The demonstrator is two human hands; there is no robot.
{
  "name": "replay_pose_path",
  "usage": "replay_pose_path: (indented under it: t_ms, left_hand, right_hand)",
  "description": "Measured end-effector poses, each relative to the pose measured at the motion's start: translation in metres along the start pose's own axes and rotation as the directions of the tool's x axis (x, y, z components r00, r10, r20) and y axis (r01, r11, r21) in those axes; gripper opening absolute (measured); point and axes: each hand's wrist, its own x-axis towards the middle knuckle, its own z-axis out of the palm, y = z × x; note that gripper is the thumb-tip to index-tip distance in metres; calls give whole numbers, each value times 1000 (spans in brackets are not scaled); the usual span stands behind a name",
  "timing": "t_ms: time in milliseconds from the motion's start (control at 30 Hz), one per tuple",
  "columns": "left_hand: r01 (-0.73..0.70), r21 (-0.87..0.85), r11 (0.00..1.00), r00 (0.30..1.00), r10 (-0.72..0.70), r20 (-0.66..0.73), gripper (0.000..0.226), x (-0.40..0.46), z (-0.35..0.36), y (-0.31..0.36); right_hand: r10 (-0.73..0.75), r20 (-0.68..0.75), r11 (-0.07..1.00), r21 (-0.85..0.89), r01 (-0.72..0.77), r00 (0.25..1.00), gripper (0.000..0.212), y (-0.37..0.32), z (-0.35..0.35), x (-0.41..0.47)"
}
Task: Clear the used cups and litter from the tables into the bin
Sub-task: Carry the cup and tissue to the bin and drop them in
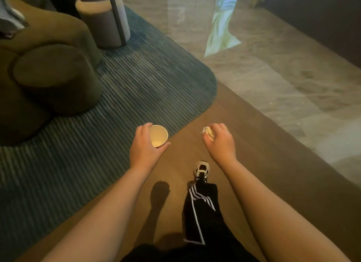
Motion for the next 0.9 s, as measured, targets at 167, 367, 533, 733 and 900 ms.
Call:
replay_pose_path:
  t_ms: [167, 367, 533, 733, 900]
  left_hand:
    - [55, 10, 998, 998, -55, -22, 78, 177, 75, 30]
    - [130, 51, 990, 991, -127, -51, 80, 378, 125, 71]
    - [145, 24, 989, 986, -143, -84, 79, 535, 150, 84]
    - [118, -19, 993, 983, -119, -143, 75, 736, 197, 60]
    - [138, 1, 990, 979, -137, -152, 73, 932, 212, 31]
  right_hand:
    - [-88, 46, 996, 25, 86, 995, 22, 35, 11, 209]
    - [-178, 142, 984, 31, 176, 974, 23, 40, 5, 433]
    - [-144, 176, 989, 64, 135, 974, 23, 27, 21, 593]
    - [-170, 200, 985, 7, 173, 965, 20, 17, 89, 799]
    - [-123, 236, 992, 19, 122, 964, 22, -11, 151, 979]
